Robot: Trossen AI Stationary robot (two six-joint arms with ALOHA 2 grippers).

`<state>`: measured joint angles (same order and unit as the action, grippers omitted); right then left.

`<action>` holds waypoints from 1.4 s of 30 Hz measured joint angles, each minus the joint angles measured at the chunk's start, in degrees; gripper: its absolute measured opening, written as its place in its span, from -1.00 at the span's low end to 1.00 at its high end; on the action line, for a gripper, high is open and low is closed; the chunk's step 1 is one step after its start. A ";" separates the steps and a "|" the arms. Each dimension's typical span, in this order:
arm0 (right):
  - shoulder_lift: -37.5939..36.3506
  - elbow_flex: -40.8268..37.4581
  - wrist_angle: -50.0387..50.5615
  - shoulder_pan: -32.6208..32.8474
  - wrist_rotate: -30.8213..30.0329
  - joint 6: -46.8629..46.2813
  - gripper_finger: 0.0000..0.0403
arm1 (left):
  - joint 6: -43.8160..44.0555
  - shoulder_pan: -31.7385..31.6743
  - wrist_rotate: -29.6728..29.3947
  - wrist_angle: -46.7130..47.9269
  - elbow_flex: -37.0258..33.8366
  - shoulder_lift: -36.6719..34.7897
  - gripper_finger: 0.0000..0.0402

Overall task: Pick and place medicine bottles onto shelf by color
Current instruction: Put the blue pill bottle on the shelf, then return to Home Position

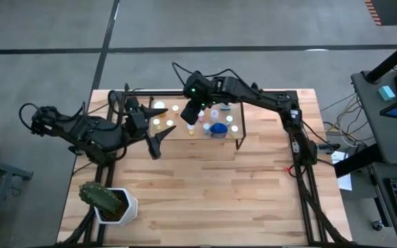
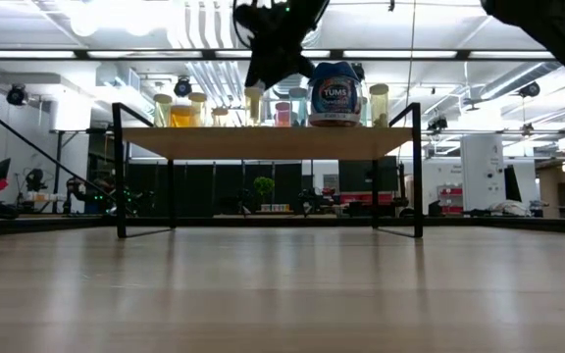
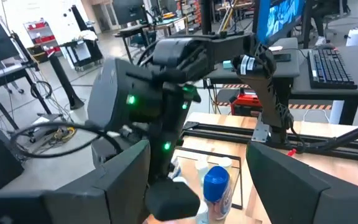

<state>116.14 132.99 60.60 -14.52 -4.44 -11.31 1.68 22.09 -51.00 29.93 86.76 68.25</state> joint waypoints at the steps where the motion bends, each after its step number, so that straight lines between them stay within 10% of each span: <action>1: 0.37 0.00 -0.16 -0.06 -0.18 0.26 -0.44 | -0.42 0.00 0.00 -0.01 0.00 -0.08 0.25; 35: 3.74 -0.13 -2.27 -0.09 -0.14 2.95 -0.24 | -4.14 0.00 -1.28 -0.59 0.02 -0.85 0.25; 42: -5.91 0.30 0.27 1.79 0.28 6.57 -0.24 | -6.66 0.54 0.25 -0.40 0.04 -2.41 0.25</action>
<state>110.23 133.29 60.87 -12.73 -4.16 -4.75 -4.97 22.63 -50.75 29.53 86.80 65.84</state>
